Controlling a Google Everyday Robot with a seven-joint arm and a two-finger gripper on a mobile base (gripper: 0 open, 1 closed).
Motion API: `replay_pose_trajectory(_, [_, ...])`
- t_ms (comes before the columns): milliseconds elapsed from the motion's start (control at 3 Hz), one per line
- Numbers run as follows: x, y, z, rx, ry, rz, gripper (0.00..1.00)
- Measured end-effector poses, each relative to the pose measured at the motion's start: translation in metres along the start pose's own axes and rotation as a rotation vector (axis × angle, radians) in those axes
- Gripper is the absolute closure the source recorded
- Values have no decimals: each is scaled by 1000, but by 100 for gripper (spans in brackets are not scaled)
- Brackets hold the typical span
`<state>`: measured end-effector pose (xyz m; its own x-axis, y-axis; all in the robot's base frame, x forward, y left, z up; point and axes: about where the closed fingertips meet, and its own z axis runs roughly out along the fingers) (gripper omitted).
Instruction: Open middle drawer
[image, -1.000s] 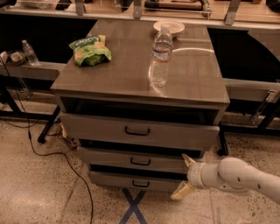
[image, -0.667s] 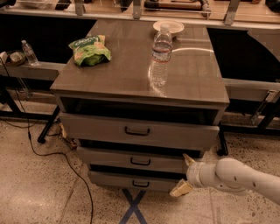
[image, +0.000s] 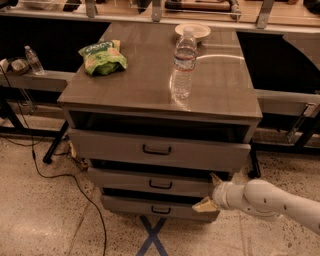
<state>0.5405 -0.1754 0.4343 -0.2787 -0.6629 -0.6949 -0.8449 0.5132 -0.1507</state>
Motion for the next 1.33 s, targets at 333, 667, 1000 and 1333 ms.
replay_pose_trajectory(333, [-3,1,5,-3,-5,-3,45])
replay_pose_trajectory(667, [-3,16,3,-27,2,-32,68])
replay_pose_trajectory(1000, [-5,15,2,-27,2,-32,90])
replay_pose_trajectory(1333, [-9,14,-3,-27,2,-33,100])
